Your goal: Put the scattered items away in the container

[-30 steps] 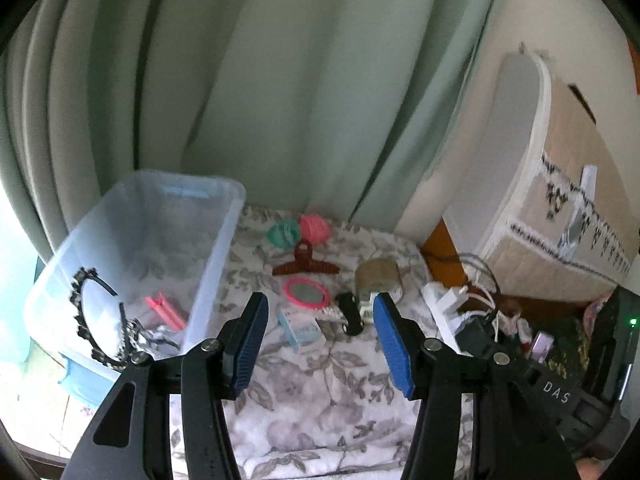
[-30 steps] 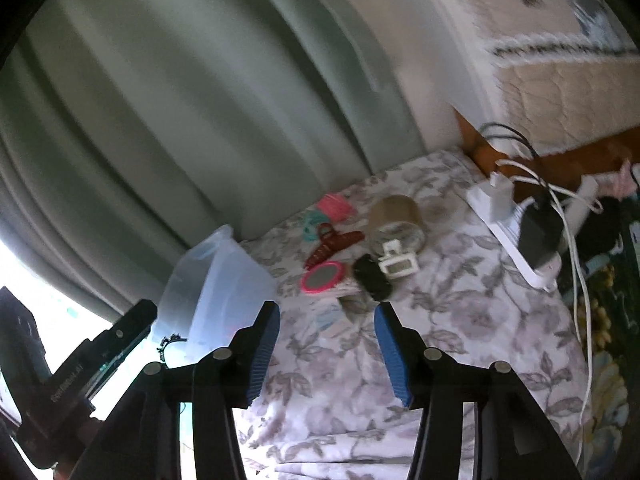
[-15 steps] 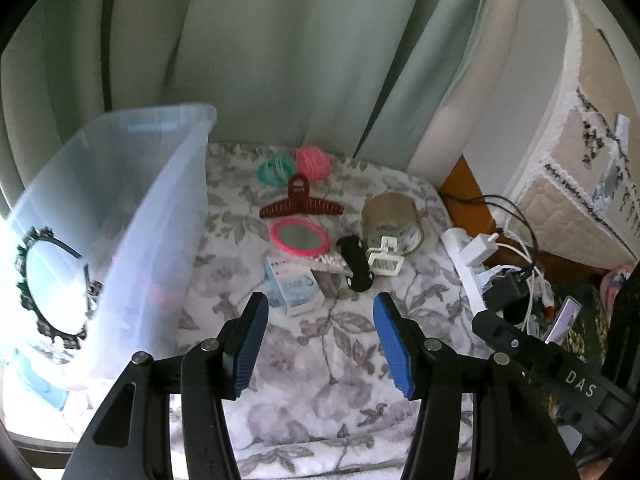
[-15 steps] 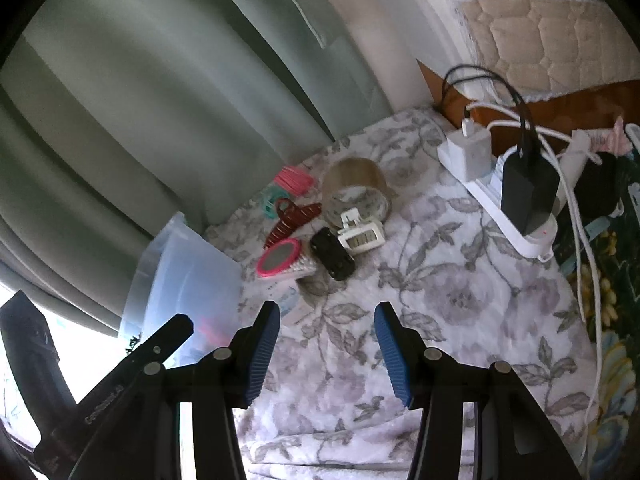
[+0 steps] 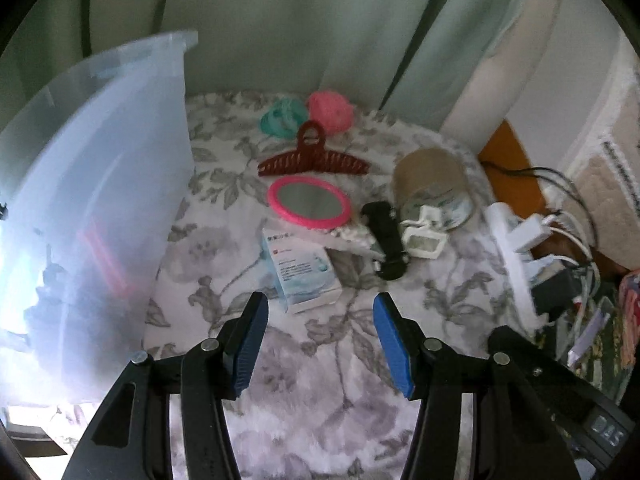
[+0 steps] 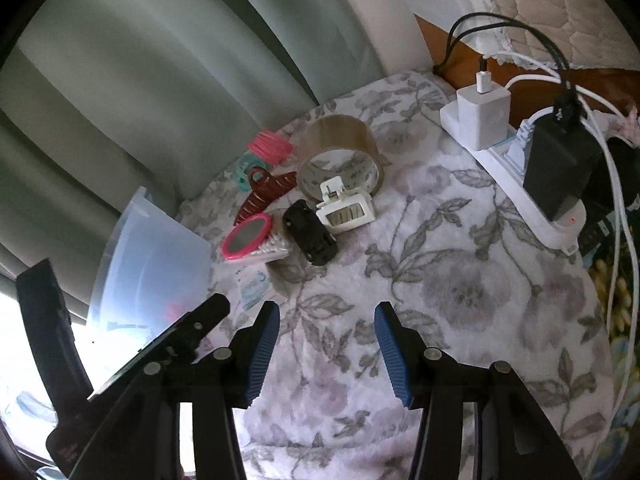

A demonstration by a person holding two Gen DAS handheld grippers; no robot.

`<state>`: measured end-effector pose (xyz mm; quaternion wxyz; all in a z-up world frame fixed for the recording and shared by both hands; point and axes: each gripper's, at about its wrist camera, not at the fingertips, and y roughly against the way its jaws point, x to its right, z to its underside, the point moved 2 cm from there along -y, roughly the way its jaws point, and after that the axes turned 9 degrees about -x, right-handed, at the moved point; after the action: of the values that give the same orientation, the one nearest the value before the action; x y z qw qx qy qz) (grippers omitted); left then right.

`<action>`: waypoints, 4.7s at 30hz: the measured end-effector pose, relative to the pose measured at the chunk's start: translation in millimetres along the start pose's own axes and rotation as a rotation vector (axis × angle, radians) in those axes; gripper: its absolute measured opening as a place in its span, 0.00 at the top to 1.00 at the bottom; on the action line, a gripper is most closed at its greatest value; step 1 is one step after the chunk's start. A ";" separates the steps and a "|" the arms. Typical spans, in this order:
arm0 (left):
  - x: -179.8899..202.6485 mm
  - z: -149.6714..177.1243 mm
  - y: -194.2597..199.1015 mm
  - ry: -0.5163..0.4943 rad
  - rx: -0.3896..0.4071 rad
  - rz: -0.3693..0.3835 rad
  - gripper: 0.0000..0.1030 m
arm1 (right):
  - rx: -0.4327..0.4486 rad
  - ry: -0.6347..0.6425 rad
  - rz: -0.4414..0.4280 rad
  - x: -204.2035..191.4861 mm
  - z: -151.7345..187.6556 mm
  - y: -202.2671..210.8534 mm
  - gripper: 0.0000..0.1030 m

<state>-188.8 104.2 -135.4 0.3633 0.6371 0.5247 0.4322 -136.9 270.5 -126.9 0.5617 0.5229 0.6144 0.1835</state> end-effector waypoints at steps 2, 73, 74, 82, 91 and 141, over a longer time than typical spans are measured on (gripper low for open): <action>0.3 -4.1 -10.5 0.007 -0.015 0.002 0.46 | -0.007 -0.003 0.010 1.8 -4.0 -6.1 0.48; -25.9 -19.0 -75.0 0.053 -0.074 -0.061 0.53 | 0.037 -0.083 0.036 16.9 -76.3 -79.2 0.40; -26.8 -17.6 -73.2 0.057 -0.076 -0.060 0.53 | 0.038 -0.084 0.036 16.7 -74.5 -76.4 0.40; -26.5 -9.9 -45.6 0.060 -0.044 -0.051 0.54 | 0.059 -0.080 0.023 9.4 -58.0 -49.7 0.40; -17.9 -8.0 6.7 0.037 0.049 -0.014 0.54 | 0.107 -0.049 0.010 -9.1 -38.2 -10.3 0.40; -113.8 38.5 211.7 0.193 0.484 0.052 0.54 | 0.310 0.339 -0.080 -184.2 45.5 113.5 0.40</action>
<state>-86.4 -47.3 25.4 0.1373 0.6745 0.6286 0.3622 -80.0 141.5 43.4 0.3703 0.5397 0.7410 0.1499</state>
